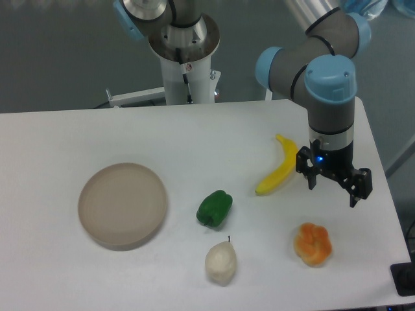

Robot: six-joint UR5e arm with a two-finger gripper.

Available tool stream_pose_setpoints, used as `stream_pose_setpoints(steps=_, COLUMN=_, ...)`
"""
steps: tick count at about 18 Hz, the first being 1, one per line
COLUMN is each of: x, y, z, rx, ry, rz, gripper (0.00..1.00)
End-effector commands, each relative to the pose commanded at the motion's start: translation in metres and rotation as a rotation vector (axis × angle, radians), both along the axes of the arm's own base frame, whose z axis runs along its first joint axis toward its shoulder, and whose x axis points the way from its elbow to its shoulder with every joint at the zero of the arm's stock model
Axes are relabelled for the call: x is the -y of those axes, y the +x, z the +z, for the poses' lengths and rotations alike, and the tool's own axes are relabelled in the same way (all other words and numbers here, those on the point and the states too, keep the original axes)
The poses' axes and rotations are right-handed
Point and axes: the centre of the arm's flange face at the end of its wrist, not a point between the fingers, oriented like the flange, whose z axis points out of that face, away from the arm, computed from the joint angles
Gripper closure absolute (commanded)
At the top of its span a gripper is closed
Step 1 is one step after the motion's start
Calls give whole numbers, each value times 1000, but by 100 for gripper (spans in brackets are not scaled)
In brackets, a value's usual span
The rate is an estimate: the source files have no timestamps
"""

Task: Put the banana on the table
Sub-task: 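Raise the open gripper up away from the banana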

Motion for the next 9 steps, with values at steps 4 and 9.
stream_pose_setpoints(steps=4, x=-3, y=3, z=1, rx=-13, ry=-11, rz=-2, gripper=0)
stream_pose_setpoints(steps=9, x=-6, y=3, z=-1, rx=-12, ry=-11, rz=-4, gripper=0)
